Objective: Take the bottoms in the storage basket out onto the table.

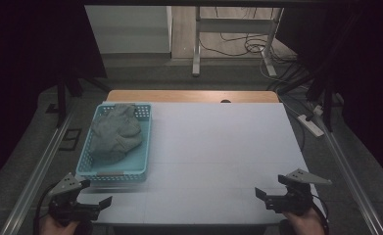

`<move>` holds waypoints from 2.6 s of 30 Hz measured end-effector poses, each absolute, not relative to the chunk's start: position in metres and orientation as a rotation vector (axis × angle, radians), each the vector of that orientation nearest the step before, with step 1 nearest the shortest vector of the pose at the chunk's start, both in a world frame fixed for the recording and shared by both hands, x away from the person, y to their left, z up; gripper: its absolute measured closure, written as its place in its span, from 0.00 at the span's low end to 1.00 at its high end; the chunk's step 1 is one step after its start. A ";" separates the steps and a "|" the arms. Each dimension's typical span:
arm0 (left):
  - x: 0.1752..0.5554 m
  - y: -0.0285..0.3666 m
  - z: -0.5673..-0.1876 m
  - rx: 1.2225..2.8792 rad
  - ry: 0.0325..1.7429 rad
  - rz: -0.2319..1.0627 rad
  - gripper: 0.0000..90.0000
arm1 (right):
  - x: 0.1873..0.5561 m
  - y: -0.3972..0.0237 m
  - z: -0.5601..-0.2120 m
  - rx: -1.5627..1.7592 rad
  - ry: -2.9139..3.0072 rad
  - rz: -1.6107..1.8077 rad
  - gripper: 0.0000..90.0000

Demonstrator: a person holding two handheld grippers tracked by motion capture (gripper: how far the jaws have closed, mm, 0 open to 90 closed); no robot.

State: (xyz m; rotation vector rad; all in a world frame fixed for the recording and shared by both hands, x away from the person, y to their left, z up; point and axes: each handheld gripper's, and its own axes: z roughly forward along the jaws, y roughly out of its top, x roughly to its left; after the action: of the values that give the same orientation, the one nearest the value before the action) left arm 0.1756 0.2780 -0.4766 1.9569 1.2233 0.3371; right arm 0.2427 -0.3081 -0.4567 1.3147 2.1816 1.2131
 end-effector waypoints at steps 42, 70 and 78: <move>0.180 0.276 -0.470 1.963 1.214 0.343 0.00 | 0.246 -0.304 -0.459 1.256 2.285 1.144 0.00; 0.203 0.268 -0.465 2.005 1.056 0.342 0.00 | 0.246 -0.303 -0.459 1.253 2.294 1.126 0.00; 0.213 0.269 -0.462 2.008 1.091 0.340 0.00 | 0.246 -0.302 -0.459 1.246 2.301 1.115 0.00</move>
State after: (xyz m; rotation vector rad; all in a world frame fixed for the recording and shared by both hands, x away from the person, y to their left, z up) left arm 0.2126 0.2692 -0.4620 2.0078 1.0908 0.3396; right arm 0.2457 -0.3019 -0.4592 1.2464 2.3005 1.1155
